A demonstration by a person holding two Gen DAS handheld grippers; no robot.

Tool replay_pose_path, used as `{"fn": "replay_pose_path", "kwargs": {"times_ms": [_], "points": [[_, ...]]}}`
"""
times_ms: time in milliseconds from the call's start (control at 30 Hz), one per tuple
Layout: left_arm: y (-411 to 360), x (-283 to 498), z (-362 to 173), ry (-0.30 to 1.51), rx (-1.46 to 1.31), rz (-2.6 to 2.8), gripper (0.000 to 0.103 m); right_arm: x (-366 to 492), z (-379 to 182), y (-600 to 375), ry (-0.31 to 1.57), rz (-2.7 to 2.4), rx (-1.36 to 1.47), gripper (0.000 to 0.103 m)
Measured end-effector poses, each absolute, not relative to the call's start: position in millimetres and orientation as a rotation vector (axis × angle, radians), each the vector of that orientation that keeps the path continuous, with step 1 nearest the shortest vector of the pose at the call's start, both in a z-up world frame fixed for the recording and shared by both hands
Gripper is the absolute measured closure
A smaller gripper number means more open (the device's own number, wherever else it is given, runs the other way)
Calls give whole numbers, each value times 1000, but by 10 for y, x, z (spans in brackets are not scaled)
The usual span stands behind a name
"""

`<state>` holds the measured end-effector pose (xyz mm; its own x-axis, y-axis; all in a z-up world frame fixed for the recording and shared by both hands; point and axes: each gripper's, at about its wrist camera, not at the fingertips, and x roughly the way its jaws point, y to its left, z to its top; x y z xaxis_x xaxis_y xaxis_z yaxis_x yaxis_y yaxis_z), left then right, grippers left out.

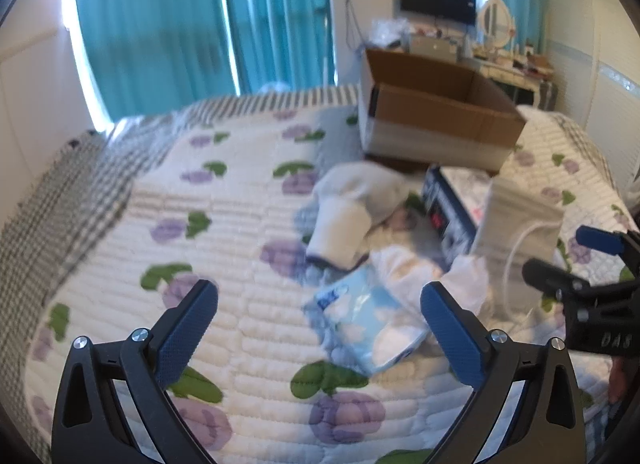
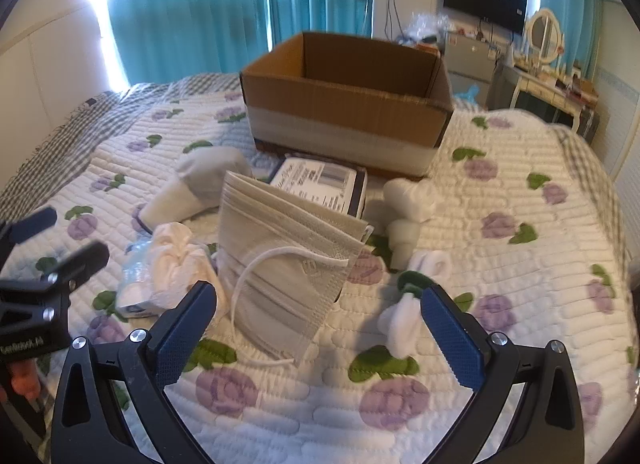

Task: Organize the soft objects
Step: 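Grasp the blue tissue pack with the left tool while the right tool grasps the white mask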

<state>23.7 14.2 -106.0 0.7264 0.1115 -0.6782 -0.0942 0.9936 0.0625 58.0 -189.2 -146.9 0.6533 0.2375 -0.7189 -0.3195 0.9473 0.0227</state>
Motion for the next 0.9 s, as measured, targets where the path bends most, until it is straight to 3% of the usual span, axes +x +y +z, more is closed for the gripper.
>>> {"fn": "replay_pose_path", "kwargs": {"times_ms": [167, 400, 500, 567, 667, 733, 800, 900], "points": [[164, 297, -1233, 819, 8, 93, 0, 782, -1622, -1819, 844, 352, -80, 14], [173, 354, -1361, 882, -22, 48, 0, 695, -1551, -1836, 797, 376, -73, 76], [138, 383, -1385, 898, -31, 22, 1, 594, -1412, -1929, 741, 359, -65, 89], [110, 423, -1416, 913, -26, 16, 14, 551, -1339, -1975, 719, 364, -52, 92], [127, 495, -1484, 943, -67, 2, 23, 515, -1274, -1990, 703, 364, -52, 94], [151, 507, -1507, 953, -101, -26, 40, 507, -1264, -1987, 701, 367, -52, 95], [129, 491, -1510, 952, -103, -50, 46, 505, -1270, -1986, 704, 373, -51, 95], [121, 453, -1471, 933, -96, -52, 71, 494, -1283, -1992, 708, 392, -42, 96]]}}
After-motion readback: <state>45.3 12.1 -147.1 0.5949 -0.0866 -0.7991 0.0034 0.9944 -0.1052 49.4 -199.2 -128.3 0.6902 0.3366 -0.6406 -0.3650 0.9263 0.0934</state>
